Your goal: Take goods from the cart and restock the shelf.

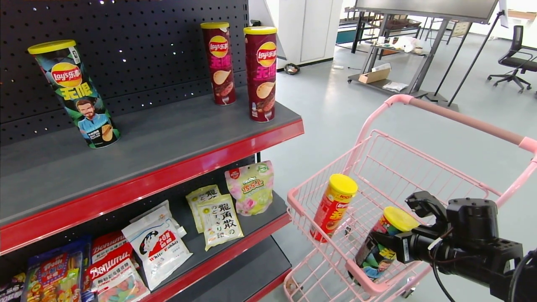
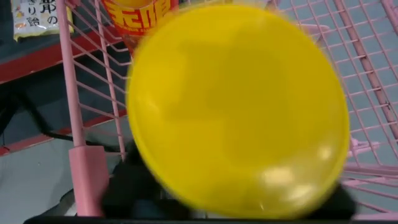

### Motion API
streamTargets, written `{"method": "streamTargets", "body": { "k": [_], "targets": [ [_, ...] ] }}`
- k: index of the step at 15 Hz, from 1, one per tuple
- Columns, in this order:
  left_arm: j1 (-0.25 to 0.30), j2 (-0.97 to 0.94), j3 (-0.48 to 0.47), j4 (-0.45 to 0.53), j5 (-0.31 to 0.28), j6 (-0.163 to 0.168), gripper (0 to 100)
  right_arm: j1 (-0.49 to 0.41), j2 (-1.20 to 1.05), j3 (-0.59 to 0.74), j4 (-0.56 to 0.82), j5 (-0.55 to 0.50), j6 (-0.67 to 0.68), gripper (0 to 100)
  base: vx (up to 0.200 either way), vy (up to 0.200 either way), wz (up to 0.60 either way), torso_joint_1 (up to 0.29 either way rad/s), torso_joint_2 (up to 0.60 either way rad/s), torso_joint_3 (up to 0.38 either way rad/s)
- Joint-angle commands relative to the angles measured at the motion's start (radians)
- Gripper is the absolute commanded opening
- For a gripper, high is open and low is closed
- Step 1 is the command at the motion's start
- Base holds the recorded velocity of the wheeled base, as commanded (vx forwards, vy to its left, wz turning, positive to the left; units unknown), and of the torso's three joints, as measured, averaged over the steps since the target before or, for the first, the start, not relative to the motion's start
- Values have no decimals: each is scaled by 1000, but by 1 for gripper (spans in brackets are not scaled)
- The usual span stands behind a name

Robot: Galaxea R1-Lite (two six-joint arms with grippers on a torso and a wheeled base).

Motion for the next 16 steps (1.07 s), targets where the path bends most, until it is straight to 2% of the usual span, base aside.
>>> {"method": "streamTargets", "body": {
  "k": [1, 6, 7, 13, 16],
  "targets": [
    [-1, 0, 0, 0, 0, 0, 100, 5, 8, 2, 5, 0, 0, 0, 0, 0, 0, 0, 0, 0],
    [-1, 0, 0, 0, 0, 0, 100, 8, -27, 3, -1, -25, -6, 0, 0, 0, 0, 0, 0, 0],
    [-1, 0, 0, 0, 0, 0, 100, 10, -79, -14, -3, -62, -6, 0, 0, 0, 0, 0, 0, 0],
    [1, 0, 0, 0, 0, 0, 100, 19, -265, -26, 5, -101, -9, 0, 0, 0, 0, 0, 0, 0],
    [-1, 0, 0, 0, 0, 0, 100, 46, -441, -18, 10, -129, -59, 0, 0, 0, 0, 0, 0, 0]
  ]
}}
